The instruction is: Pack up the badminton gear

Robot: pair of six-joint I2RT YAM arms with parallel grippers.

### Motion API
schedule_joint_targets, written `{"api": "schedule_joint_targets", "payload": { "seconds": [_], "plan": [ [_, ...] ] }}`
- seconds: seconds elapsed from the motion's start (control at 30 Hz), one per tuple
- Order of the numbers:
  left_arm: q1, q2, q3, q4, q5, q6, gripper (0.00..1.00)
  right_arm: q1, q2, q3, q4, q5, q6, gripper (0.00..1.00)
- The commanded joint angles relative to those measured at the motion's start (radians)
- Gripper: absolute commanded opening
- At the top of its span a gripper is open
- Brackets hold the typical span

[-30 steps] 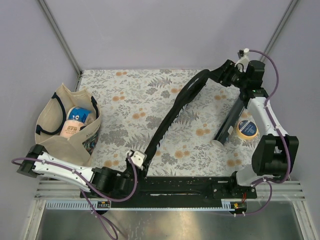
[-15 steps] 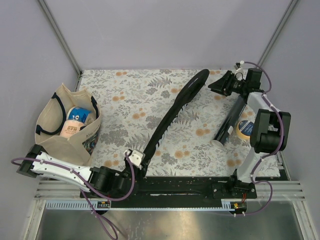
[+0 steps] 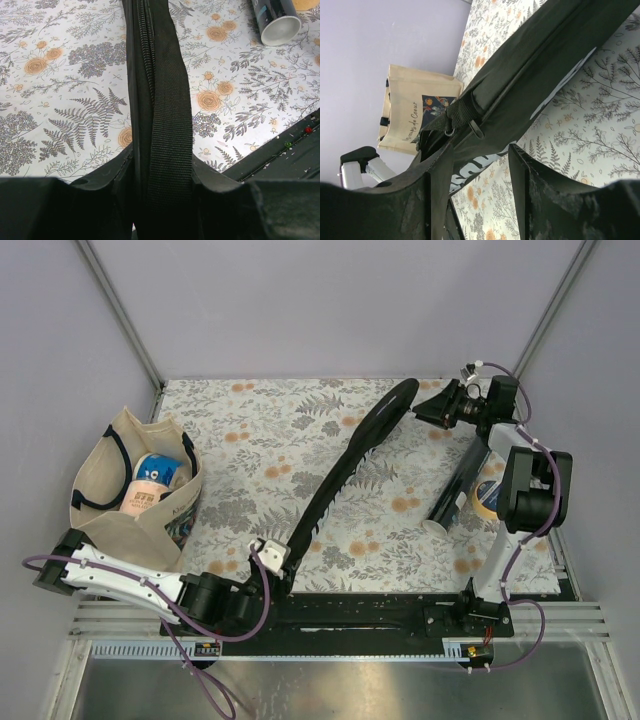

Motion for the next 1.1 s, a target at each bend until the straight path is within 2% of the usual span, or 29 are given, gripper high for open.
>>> {"api": "schedule_joint_targets", "payload": {
  "seconds": [0.0, 0.13, 0.33, 0.83, 0.93, 1.07],
  "plan": [
    [-0.002, 0.005, 0.057, 0.044, -0.012, -0.026, 0.0, 0.032, 0.034, 0.047, 0.163, -0.065, 0.105, 0.56],
    [-0.002, 0.016, 0.064, 0.044, -0.012, -0.023, 0.0, 0.041, 0.049, 0.027, 0.308, -0.068, 0.214, 0.52],
    [-0.002, 0.021, 0.064, 0.044, -0.012, -0.023, 0.0, 0.041, 0.074, 0.013, 0.384, -0.06, 0.27, 0.42],
    [-0.002, 0.011, 0.064, 0.044, -0.014, -0.021, 0.0, 0.041, 0.086, 0.007, 0.362, -0.056, 0.245, 0.32],
    [-0.002, 0.014, 0.066, 0.044, -0.016, -0.021, 0.0, 0.041, 0.085, 0.002, 0.358, -0.054, 0.242, 0.21],
    [-0.002, 0.016, 0.07, 0.044, -0.02, -0.018, 0.0, 0.041, 0.077, -0.005, 0.359, -0.045, 0.241, 0.0]
  ]
}}
